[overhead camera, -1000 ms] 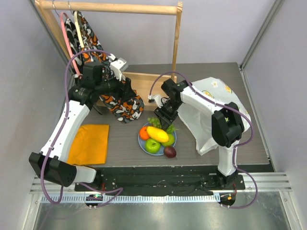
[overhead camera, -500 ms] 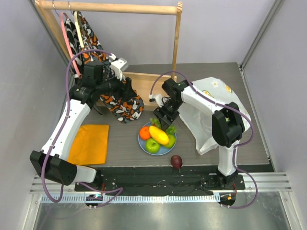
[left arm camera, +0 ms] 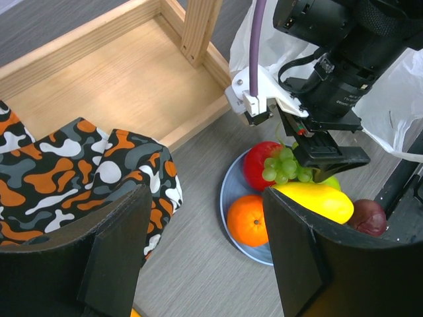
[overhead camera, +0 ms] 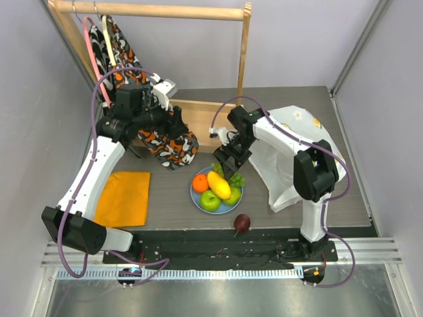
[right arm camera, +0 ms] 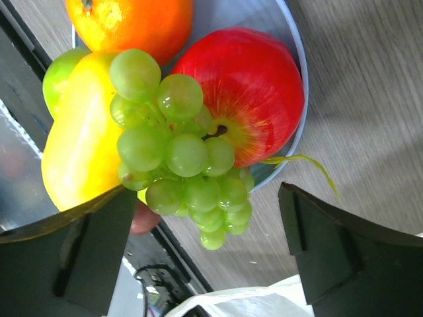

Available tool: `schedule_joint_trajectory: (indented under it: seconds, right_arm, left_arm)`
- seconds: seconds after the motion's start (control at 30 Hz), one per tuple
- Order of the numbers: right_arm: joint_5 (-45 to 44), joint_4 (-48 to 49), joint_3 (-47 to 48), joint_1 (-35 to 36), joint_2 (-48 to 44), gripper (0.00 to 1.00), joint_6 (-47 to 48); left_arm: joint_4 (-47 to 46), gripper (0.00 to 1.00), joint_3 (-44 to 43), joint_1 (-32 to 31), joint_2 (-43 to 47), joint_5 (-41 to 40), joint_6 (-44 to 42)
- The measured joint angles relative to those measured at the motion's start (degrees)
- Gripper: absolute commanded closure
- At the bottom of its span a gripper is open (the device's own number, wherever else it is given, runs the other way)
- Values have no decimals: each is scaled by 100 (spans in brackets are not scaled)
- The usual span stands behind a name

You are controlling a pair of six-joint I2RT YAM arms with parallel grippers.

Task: Take the fake fruits out of the plastic bag
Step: Place the fake fruit on the plate, then pick up the fake fruit from the center of the board.

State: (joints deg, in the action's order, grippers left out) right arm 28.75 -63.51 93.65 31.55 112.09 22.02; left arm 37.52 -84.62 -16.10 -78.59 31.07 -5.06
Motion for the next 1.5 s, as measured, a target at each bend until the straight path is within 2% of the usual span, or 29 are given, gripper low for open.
schedule_joint_trajectory:
  seconds: [0.3, 0.8, 0.9, 1.07, 1.17, 1.27, 1.4, 1.5]
  right_arm:
    - [612, -221, 247, -142, -120, 0, 181]
    - [741, -313, 328, -243, -273, 0, 400]
    - [629, -271, 313, -387, -798, 0, 597]
    - [282, 42, -361, -490, -2708, 0, 968]
    - [2, 94, -1272, 101, -3818, 0, 1198]
    - [-341, 352, -2387, 1314, -4492, 1, 1331]
    - [-868, 597, -3595, 2575, -4638, 3, 1392]
    - [-1189, 848, -3932, 2924, -4634, 5, 1384]
  left_arm:
    - [-2, 28, 0, 0, -7, 0, -2]
    - [-2, 28, -68, 0, -63, -2, -2]
    - [0, 28, -120, 0, -63, -11, -11]
    - [2, 27, -223, 0, -63, -68, -50]
    - [2, 25, -273, 0, -63, -138, -96]
    - [0, 24, -330, 0, -61, -199, -96]
    - [0, 24, -326, 20, 24, -249, -87]
    - [0, 24, -184, 94, 286, -260, -74]
